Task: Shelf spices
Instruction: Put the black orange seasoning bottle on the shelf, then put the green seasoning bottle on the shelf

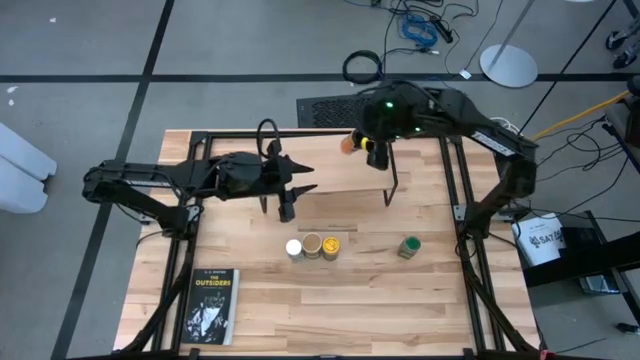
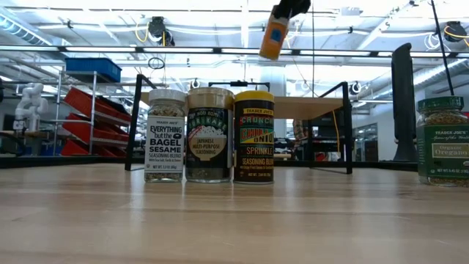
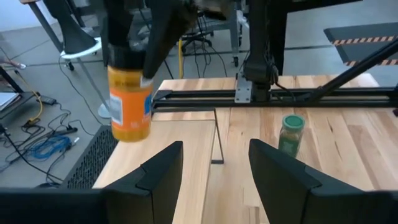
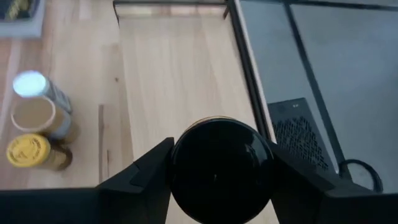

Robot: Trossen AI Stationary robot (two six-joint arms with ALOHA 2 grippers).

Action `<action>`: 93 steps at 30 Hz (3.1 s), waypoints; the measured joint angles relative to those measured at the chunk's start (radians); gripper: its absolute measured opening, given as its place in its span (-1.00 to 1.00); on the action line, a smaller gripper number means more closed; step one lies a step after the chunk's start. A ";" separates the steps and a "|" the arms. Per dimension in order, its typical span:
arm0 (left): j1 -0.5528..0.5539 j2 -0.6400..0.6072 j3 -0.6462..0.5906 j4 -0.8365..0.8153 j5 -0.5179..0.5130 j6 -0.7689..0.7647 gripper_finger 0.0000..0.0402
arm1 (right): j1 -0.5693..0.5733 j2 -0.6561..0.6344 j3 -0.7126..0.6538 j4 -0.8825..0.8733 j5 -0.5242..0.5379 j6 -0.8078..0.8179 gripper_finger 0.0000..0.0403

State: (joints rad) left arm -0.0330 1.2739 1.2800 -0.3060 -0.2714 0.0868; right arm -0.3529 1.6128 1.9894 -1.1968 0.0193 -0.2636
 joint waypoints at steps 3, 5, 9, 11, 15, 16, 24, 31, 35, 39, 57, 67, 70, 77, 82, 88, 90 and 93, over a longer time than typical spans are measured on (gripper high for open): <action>0.000 0.000 0.000 -0.017 0.000 0.000 -0.04 | -0.014 0.064 0.063 -0.044 0.000 -0.026 0.01; 0.000 0.000 0.000 -0.037 0.000 0.000 -0.04 | -0.025 0.102 0.108 -0.071 0.001 -0.045 0.01; 0.000 0.000 0.000 -0.059 -0.009 -0.001 -0.04 | -0.057 0.169 0.195 -0.148 -0.001 -0.081 0.01; 0.000 0.000 0.000 -0.060 -0.011 -0.002 -0.04 | -0.078 0.198 0.233 -0.192 -0.009 -0.095 0.01; 0.000 0.000 0.000 -0.080 -0.012 -0.002 -0.04 | -0.125 0.229 0.260 -0.214 -0.068 -0.116 0.01; 0.000 0.000 0.000 -0.083 -0.012 -0.003 -0.04 | -0.135 0.233 0.261 -0.217 -0.077 -0.119 0.01; 0.000 0.000 0.000 -0.105 -0.014 -0.027 -0.04 | -0.164 0.272 0.261 -0.258 -0.125 -0.096 0.01; 0.000 0.000 0.000 -0.106 -0.014 -0.027 -0.04 | -0.130 0.317 0.261 -0.261 -0.126 -0.081 0.01; 0.000 0.000 0.000 -0.115 -0.014 -0.027 -0.04 | -0.117 0.345 0.261 -0.246 -0.126 -0.065 0.01; 0.000 0.000 0.000 -0.167 -0.061 -0.029 -0.04 | -0.096 0.361 0.260 -0.235 -0.124 -0.045 0.01; 0.011 0.000 0.000 -0.183 -0.155 -0.055 -0.04 | -0.035 0.370 0.259 -0.195 -0.128 0.043 0.01; 0.011 0.000 0.000 -0.182 -0.140 -0.055 -0.04 | -0.035 0.370 0.218 -0.191 -0.130 0.050 0.01; 0.011 0.001 0.000 -0.172 -0.112 -0.055 -0.04 | -0.035 0.370 0.200 -0.185 -0.131 0.031 0.01; 0.019 0.021 0.000 -0.135 -0.092 -0.055 -0.04 | -0.035 0.370 0.196 -0.165 -0.131 0.025 0.10; 0.054 0.068 0.000 -0.126 -0.039 -0.050 -0.04 | -0.035 0.370 0.198 -0.160 -0.130 0.011 0.33; 0.101 0.099 -0.001 -0.119 0.012 -0.033 -0.04 | -0.030 0.361 0.241 -0.177 -0.129 -0.015 0.48; 0.115 0.099 -0.001 -0.118 0.034 -0.028 0.00 | -0.028 0.343 0.255 -0.183 -0.129 -0.017 0.48; 0.139 0.099 -0.001 -0.085 0.089 -0.002 0.15 | -0.023 0.298 0.280 -0.211 -0.128 -0.011 0.48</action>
State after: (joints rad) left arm 0.1055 1.3731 1.2793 -0.3908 -0.1828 0.0851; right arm -0.3758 1.9107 2.2692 -1.4083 -0.1092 -0.2749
